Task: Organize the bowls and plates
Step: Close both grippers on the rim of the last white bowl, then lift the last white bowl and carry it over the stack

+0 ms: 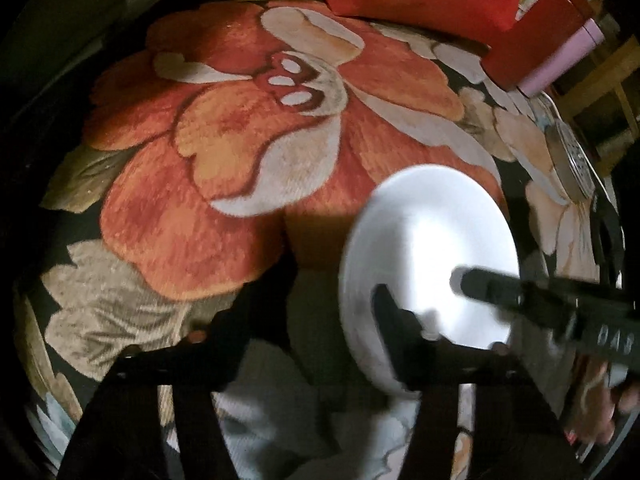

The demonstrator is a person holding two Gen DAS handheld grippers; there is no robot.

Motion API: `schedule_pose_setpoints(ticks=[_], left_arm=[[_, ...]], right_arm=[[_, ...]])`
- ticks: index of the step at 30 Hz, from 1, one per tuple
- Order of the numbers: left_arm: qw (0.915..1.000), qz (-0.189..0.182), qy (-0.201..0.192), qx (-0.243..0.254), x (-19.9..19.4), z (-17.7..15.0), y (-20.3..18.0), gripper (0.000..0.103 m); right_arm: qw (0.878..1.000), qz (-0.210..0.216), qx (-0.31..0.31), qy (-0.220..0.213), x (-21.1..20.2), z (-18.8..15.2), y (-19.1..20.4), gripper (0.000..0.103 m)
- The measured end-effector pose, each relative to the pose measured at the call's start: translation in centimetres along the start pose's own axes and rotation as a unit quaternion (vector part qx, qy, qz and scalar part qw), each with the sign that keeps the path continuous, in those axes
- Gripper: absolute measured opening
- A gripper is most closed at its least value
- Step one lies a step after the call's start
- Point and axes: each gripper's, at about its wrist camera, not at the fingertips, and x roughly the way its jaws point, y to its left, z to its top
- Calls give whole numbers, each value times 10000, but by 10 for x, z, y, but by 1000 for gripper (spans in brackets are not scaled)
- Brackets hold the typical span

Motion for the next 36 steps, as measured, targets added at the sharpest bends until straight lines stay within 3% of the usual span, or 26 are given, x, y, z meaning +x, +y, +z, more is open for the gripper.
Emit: schedule_pose_setpoints(ticks=[1, 3, 5, 8, 20, 36], left_arm=[[10000, -47, -30, 5, 0, 1, 0, 53], [9997, -202, 31, 122, 3, 5, -6, 26], [9993, -245, 84, 271, 1, 6, -15, 14], [9989, -206, 43, 422, -7, 3, -24, 14], [9963, -417, 107, 743, -54, -27, -63, 14], [9818, -786, 198, 1717, -93, -79, -181, 14]], right_arm=[[10000, -33, 56, -26, 1, -1, 0, 15], [9999, -71, 114, -70, 2, -2, 0, 15], [9998, -160, 75, -130, 1, -3, 3, 15], [9988, -447, -59, -168, -1, -9, 8, 12], [9982, -480, 50, -367, -64, -54, 6, 12], [9851, -456, 1361, -950, -157, -148, -52, 12]])
